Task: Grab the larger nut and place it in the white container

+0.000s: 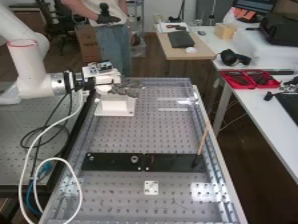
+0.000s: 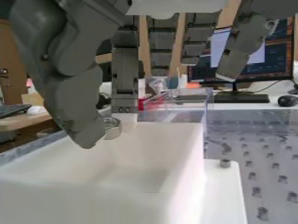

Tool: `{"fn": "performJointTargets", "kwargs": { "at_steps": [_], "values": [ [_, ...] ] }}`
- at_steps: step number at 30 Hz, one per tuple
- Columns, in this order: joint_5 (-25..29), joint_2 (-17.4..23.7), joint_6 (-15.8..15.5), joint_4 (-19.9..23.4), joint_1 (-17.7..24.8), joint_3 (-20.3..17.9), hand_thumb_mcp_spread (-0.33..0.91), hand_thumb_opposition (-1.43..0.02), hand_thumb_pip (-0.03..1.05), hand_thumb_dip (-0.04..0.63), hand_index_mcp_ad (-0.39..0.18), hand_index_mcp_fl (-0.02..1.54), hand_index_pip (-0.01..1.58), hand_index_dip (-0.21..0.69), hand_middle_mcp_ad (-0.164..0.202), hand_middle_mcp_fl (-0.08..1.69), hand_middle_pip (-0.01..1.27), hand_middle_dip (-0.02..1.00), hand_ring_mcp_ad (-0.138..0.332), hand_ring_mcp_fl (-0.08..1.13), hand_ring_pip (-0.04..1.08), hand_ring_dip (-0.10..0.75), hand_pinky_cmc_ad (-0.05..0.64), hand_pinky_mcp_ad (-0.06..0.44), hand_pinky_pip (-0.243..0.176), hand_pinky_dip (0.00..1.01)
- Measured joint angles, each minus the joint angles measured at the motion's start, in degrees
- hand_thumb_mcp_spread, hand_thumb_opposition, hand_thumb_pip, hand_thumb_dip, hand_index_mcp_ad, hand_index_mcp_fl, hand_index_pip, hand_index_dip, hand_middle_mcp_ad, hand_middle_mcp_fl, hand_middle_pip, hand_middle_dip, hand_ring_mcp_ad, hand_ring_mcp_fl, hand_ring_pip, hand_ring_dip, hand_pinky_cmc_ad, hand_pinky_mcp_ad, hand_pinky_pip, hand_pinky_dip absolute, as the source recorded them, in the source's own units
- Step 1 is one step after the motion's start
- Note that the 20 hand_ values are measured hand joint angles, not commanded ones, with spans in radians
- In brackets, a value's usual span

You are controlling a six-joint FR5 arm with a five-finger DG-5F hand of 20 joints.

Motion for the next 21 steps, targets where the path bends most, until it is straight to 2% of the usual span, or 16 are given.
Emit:
{"fn": "performJointTargets", "kwargs": {
  "at_steps": [6, 9, 12, 15, 19, 21],
  "values": [
    [0.2, 0.1, -0.2, -1.3, 0.2, 0.6, 0.39, -0.85, 0.67, 0.218, -0.089, 0.35, 1.51, -0.04, 0.058, 0.14, 0.12, 0.18, 0.101, 0.01, 0.1, 0.115, 0.328, 0.269, -0.042, 0.42],
    [0.3, 0.2, -0.4, -3.2, 0.2, 1.2, 0.34, -0.84, 0.73, 0.218, -0.089, 0.33, 1.51, -0.054, 0.058, 0.1, 0.13, 0.17, 0.101, 0.01, 0.15, 0.115, 0.328, 0.269, -0.045, 0.48],
    [0.6, 0.4, -0.6, -3.7, 0.3, 1.3, 0.32, -0.84, 0.85, 0.218, -0.093, 0.2, 1.54, -0.072, 0.058, 0.06, 0.12, 0.15, 0.101, 0.01, 0.17, 0.106, 0.328, 0.269, -0.052, 0.54],
    [0.9, 0.7, -0.6, -4.1, 0.3, 1.4, 0.31, -0.82, 0.87, 0.222, -0.101, 0.17, 1.54, -0.089, 0.058, 0.06, 0.12, 0.14, 0.101, 0.01, 0.18, 0.087, 0.328, 0.265, -0.061, 0.6],
    [1.5, 1.0, -0.8, -4.7, 0.4, 1.6, 0.29, -0.81, 0.95, 0.237, -0.122, 0.1, 1.55, -0.105, 0.061, 0.01, 0.13, 0.14, 0.101, 0.0, 0.2, 0.075, 0.328, 0.269, -0.075, 0.63],
    [1.7, 1.1, -0.7, -5.2, 0.5, 1.8, 0.29, -0.81, 0.95, 0.241, -0.124, 0.1, 1.56, -0.101, 0.058, 0.0, 0.12, 0.12, 0.101, 0.0, 0.2, 0.072, 0.328, 0.269, -0.075, 0.65]
  ]
}}
